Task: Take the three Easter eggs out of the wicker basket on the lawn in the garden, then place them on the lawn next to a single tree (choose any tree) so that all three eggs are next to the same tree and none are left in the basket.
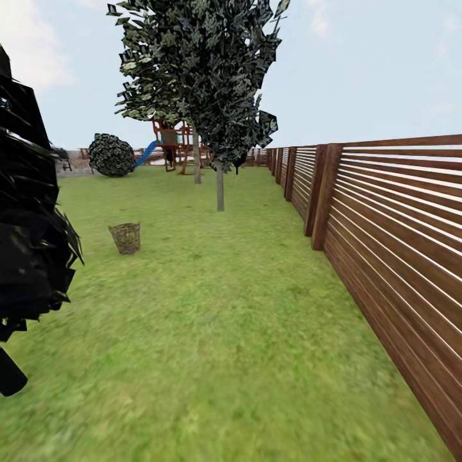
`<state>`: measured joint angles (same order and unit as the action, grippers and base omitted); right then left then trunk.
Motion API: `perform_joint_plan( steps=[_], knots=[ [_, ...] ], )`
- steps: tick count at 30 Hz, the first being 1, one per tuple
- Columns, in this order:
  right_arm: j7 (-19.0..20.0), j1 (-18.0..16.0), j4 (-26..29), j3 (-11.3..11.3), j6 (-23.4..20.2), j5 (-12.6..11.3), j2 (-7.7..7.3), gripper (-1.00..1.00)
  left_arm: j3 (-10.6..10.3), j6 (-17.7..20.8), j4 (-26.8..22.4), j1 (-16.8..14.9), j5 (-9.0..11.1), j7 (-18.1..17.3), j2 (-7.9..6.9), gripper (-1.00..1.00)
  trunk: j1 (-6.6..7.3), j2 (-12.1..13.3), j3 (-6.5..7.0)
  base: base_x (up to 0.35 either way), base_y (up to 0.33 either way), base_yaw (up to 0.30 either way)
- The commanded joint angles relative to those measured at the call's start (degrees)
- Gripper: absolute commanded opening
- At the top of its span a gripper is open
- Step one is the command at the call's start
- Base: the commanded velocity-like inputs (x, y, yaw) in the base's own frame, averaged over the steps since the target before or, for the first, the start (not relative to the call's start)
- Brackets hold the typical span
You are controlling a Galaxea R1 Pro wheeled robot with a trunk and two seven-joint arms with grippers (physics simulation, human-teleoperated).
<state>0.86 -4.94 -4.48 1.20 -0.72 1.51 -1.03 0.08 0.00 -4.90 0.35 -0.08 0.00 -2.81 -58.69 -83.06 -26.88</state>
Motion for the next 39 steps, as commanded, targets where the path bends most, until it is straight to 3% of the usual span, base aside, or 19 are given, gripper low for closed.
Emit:
perform_joint_plan(
  steps=[1, 39],
  knots=[
    [0.08, -0.07, -0.09, 0.11, -0.07, 0.16, -0.01, 1.00, 0.01, 0.00, -0.11, 0.02, -0.01, 0.00, 0.00, 1.00, -0.03, -0.02, -0.05, 0.330, 0.000, 0.000],
    [0.12, -0.07, -0.09, 0.08, -0.35, 0.05, -0.07, 1.00, 0.01, 0.00, -0.09, 0.05, -0.09, 0.00, 0.05, 1.00, -0.03, -0.02, -0.05, 0.330, 0.000, 0.000]
  ],
)
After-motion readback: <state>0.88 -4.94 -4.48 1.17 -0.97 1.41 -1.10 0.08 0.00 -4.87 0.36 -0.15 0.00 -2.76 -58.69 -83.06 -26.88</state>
